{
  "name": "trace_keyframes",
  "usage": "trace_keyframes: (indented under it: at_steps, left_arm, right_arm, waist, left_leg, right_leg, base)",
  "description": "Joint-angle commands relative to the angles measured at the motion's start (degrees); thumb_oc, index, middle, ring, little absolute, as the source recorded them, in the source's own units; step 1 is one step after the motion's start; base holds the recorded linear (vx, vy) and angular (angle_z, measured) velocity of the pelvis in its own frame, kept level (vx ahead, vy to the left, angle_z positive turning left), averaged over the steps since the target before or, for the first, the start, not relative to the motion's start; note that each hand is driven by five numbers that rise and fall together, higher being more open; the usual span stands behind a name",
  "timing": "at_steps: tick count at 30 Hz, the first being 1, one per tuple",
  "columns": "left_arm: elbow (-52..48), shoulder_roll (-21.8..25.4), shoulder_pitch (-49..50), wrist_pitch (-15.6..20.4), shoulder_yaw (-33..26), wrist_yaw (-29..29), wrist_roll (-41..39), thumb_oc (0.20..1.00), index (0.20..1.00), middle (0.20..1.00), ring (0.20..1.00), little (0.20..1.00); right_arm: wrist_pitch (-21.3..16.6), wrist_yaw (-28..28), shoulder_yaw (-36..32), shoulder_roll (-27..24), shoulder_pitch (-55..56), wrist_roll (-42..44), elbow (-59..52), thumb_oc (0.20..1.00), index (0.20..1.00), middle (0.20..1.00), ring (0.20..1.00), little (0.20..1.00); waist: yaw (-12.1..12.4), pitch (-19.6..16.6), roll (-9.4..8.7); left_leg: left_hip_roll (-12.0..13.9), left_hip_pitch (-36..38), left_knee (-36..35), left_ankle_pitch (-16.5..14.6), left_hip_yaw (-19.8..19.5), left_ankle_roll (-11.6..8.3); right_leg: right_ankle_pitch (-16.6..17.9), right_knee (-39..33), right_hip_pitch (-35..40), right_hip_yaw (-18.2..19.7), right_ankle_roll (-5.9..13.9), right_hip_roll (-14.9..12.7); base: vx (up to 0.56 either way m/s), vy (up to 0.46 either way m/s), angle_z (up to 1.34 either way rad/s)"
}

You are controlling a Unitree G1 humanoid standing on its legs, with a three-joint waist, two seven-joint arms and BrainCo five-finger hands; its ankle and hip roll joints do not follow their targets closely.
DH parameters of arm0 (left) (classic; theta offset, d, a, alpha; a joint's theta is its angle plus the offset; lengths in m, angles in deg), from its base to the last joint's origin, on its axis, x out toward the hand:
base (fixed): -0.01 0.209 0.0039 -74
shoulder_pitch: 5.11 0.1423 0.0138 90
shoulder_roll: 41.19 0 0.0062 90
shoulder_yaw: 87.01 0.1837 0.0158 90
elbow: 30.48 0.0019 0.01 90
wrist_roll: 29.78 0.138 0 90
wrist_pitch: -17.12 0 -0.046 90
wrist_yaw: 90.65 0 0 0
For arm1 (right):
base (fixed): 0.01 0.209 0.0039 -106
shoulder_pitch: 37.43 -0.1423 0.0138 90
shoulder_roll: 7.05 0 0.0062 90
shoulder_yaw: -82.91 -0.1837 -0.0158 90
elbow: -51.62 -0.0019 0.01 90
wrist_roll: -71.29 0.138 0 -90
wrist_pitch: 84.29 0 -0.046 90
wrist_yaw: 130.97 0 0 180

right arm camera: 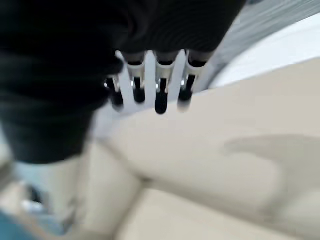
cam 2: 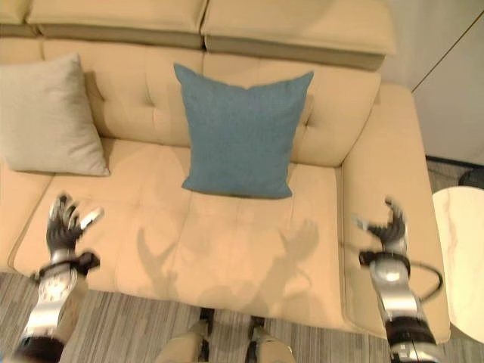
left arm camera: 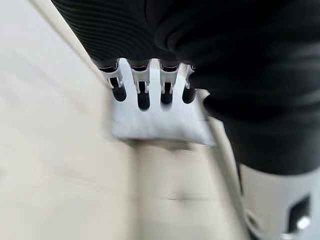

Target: Pick up all the scattered cushions and arrange them neatly on the sofa.

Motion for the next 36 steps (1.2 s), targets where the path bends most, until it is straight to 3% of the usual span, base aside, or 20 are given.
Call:
trace_keyframes:
  at_steps: [1,9,11,16,20,21,22,24,26,30,31,34,35,36]
  left_arm:
    - [8.09,-1.02,-4.09,-1.63,2.15,-5.81,7.54,1.0,1.0,1.0,1.0,1.0]
    - [36.38,-8.54,-5.04,-5.32,8.58,-6.59,19.91,1.0,1.0,1.0,1.0,1.0]
    - [45.76,-11.05,-5.83,-6.73,8.84,-6.65,22.03,1.0,1.0,1.0,1.0,1.0]
    - [49.67,-11.94,-5.9,-7.64,7.57,-6.63,22.1,1.0,1.0,1.0,1.0,1.0]
    - [49.88,-12.15,-6.96,-7.74,8.02,-6.47,22.34,1.0,1.0,1.0,1.0,1.0]
    - [49.51,-12.16,-7.34,-7.68,8.14,-6.36,22.01,1.0,1.0,1.0,1.0,1.0]
    - [49.79,-12.44,-7.68,-7.52,8.31,-6.44,21.85,1.0,1.0,1.0,1.0,1.0]
    - [50.36,-12.84,-7.56,-7.55,8.26,-6.53,21.95,1.0,1.0,1.0,1.0,1.0]
    - [50.89,-13.25,-7.18,-7.72,8.1,-6.73,21.82,1.0,1.0,1.0,1.0,1.0]
    - [50.68,-14.36,-7.29,-7.83,8.69,-7.09,21.88,1.0,1.0,1.0,1.0,1.0]
    - [49.95,-14.63,-8.16,-7.88,9.95,-6.9,21.96,1.0,1.0,1.0,1.0,1.0]
    - [49.54,-15.01,-8.77,-7.74,10.68,-6.85,21.79,1.0,1.0,1.0,1.0,1.0]
    - [49.46,-15.19,-9.97,-7.92,11.26,-6.72,21.31,1.0,1.0,1.0,1.0,1.0]
    - [49.57,-15.04,-10.22,-7.77,11.5,-6.71,21.45,1.0,1.0,1.0,1.0,1.0]
  right_arm:
    - [-3.13,-4.42,3.96,-0.35,-3.11,-6.77,2.5,1.0,1.0,1.0,1.0,1.0]
    - [-3.19,-6.54,11.07,5.69,-1.87,-11.98,17.3,1.0,1.0,1.0,1.0,1.0]
    - [-2.31,-6.85,13.15,8.06,-2.1,-12.1,26.76,1.0,1.0,1.0,1.0,1.0]
    - [-1.73,-6.95,13.97,9.93,-1.98,-11.97,32.01,1.0,1.0,1.0,1.0,1.0]
    - [-1.64,-6.6,13.42,10.73,-2.32,-10.68,34.54,1.0,1.0,1.0,1.0,1.0]
    - [-1.41,-6.33,13.53,10.67,-2.61,-10.44,35.13,1.0,1.0,1.0,1.0,1.0]
    - [-1.19,-6.22,13.86,10.64,-3.08,-10.2,35.75,1.0,1.0,1.0,1.0,1.0]
    - [-1.14,-6.17,14.02,10.64,-3.37,-10.14,36.22,1.0,1.0,1.0,1.0,1.0]
    - [-0.93,-6.36,14.16,10.82,-3.59,-10.29,36.3,1.0,1.0,1.0,1.0,1.0]
    - [-0.78,-6.7,14.15,11.34,-3.49,-10.49,36.93,1.0,1.0,1.0,1.0,1.0]
    - [-0.38,-6.61,13.94,11.73,-4.05,-10.0,37.31,1.0,1.0,1.0,1.0,1.0]
    - [-0.12,-6.6,14.31,12.0,-4.33,-10.24,37.32,1.0,1.0,1.0,1.0,1.0]
    - [0.79,-6.58,14.92,12.68,-5.14,-11.07,38.03,1.0,1.0,1.0,1.0,1.0]
    - [0.95,-6.62,15.29,12.83,-5.29,-11.42,38.12,1.0,1.0,1.0,1.0,1.0]
  waist:
    - [-0.46,-2.2,-1.58]
    - [-0.85,-3.07,-1.55]
    - [-0.87,-3.3,-1.57]
    - [-0.66,-2.57,-1.75]
    - [-0.62,-0.9,-2.25]
    - [-0.51,-0.01,-2.57]
    - [-0.28,0.71,-3.38]
    - [-0.21,0.87,-3.79]
    - [-0.62,0.28,-4.05]
    - [-2.39,-1.69,-2.41]
    - [-3.23,-2.08,-2.07]
    - [-3.25,-1.7,-2.05]
    - [-2.99,-0.89,-2.51]
    - [-2.82,-0.57,-2.63]
  left_leg:
    - [0.81,3.93,0.31,-3.14,3.84,-0.89]
    - [1.4,9.71,0.31,-4.21,5.25,-0.47]
    - [1.87,11.47,0.31,-4.37,5.62,-0.74]
    - [2.66,11.55,0.94,-3.94,5.28,-1.17]
    - [3.28,7.15,7.05,-4.5,4.44,-1.62]
    - [3.39,4.81,10.82,-5.09,4.33,-1.81]
    - [2.87,3.6,15.34,-7.72,4.59,-1.51]
    - [2.3,4.39,19.51,-11.44,4.13,-0.67]
    - [1.94,6.1,20.97,-13.0,3.12,-0.33]
    - [3.03,13.83,14.7,-14.6,3.2,-0.88]
    - [2.91,14.33,11.92,-14.12,4.43,-0.97]
    - [1.58,14.87,10.21,-14.61,3.86,-0.08]
    - [-0.59,14.25,8.96,-14.55,3.17,1.22]
    - [-1.17,13.95,8.86,-14.42,3.05,1.61]
  right_leg:
    - [-0.37,0.09,2.06,0.85,5.9,-4.14]
    - [-1.75,0.09,7.77,1.12,5.2,-3.37]
    - [-2.36,0.09,9.48,1.03,4.72,-2.79]
    - [-3.13,0.09,10.1,0.86,4.07,-2.01]
    - [-3.55,0.09,9.36,0.25,3.47,-1.99]
    - [-3.48,0.09,9.1,-0.02,3.23,-2.26]
    - [-2.91,0.09,8.5,-0.54,2.9,-3.06]
    - [-2.34,0.09,8.39,-0.53,2.8,-3.47]
    - [-1.59,0.09,7.77,-0.3,2.75,-3.69]
    - [-0.39,0.15,6.02,-1.37,3.33,-3.37]
    - [1.15,0.65,4.5,-1.96,3.82,-4.53]
    - [2.45,1.31,3.37,-1.83,4.32,-5.32]
    - [4.48,2.02,0.74,-1.85,5.67,-6.93]
    - [4.68,2.48,0.16,-1.92,5.87,-7.35]
  base:
    - [0.02,-0.018,-0.22]
    - [-0.02,-0.02,-0.08]
    - [-0.04,-0.096,-0.05]
    - [-0.05,-0.097,-0.04]
    - [-0.16,-0.094,0.13]
    - [-0.3,-0.08,0.3]
    - [-0.27,-0.052,0.43]
    - [-0.16,-0.003,0.48]
    - [-0.1,0.067,0.16]
    - [-0.1,0.142,0.19]
    - [-0.18,0.209,0.56]
    - [-0.2,0.208,0.13]
    - [-0.29,0.233,-0.21]
    - [-0.35,0.275,-0.3]
